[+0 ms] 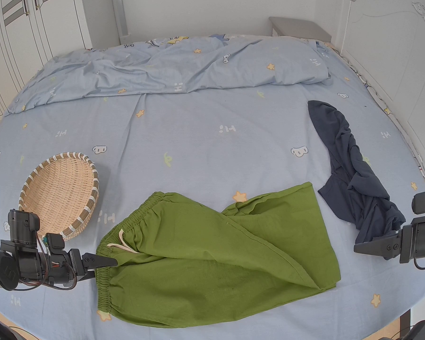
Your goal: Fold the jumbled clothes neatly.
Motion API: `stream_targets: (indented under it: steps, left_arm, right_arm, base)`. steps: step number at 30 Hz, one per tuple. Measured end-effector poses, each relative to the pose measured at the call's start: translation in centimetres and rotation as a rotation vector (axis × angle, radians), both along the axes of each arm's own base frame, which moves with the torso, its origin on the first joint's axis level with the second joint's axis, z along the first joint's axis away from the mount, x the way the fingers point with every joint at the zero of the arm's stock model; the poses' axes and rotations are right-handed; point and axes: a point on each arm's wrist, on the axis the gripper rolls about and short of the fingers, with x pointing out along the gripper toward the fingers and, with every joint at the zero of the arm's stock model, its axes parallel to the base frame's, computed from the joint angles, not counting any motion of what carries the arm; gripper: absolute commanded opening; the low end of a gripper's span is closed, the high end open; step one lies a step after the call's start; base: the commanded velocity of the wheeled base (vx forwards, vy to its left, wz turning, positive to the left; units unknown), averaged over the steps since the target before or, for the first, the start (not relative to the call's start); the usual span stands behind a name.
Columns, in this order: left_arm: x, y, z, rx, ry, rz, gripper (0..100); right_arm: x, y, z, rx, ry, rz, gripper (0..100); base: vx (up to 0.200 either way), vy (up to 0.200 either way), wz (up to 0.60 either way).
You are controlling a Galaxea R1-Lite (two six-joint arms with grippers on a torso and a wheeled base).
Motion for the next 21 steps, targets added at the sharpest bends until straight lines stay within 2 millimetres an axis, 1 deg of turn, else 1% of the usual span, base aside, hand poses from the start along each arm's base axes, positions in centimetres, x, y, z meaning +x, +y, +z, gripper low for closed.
stream_targets:
  steps: [6, 8, 10, 14, 15, 17, 19, 21]
  left_arm:
    - [-1.1, 0.0, 2.4, 0.002, -0.032, 0.006, 100]
    - [-1.3, -0.1, 3.5, 0.001, -0.025, 0.004, 100]
    - [-1.0, -0.2, 5.2, 0.005, -0.057, -0.004, 100]
    - [0.4, -0.9, 9.4, 0.016, -0.168, -0.039, 100]
    - [1.1, -1.2, 11.1, 0.019, -0.217, -0.054, 100]
    - [1.8, -1.5, 12.6, 0.022, -0.264, -0.071, 100]
    - [3.2, -2.0, 14.2, 0.026, -0.309, -0.094, 100]
    - [4.6, -2.4, 14.7, 0.029, -0.324, -0.11, 100]
  right_arm:
    - [0.1, -0.2, 0.4, 0.005, -0.019, -0.014, 100]
    - [0.1, -0.3, 0.7, 0.008, -0.031, -0.021, 100]
    - [0.2, -0.4, 1.0, 0.011, -0.045, -0.026, 100]
    - [0.5, -0.4, 1.8, 0.02, -0.088, -0.032, 100]
    - [0.7, -0.4, 2.2, 0.023, -0.11, -0.032, 100]
    - [1.0, -0.4, 2.6, 0.025, -0.134, -0.033, 100]
    - [1.4, -0.3, 3.2, 0.029, -0.168, -0.033, 100]
    - [1.9, -0.3, 3.7, 0.03, -0.196, -0.035, 100]
  base:
    - [0.0, 0.0, 0.0]
    - [0.0, 0.0, 0.0]
    - [0.0, 0.0, 0.0]
    - [0.0, 0.0, 0.0]
    - [0.0, 0.0, 0.0]
    - [0.0, 0.0, 0.0]
    - [0.0, 0.0, 0.0]
    - [0.0, 0.0, 0.0]
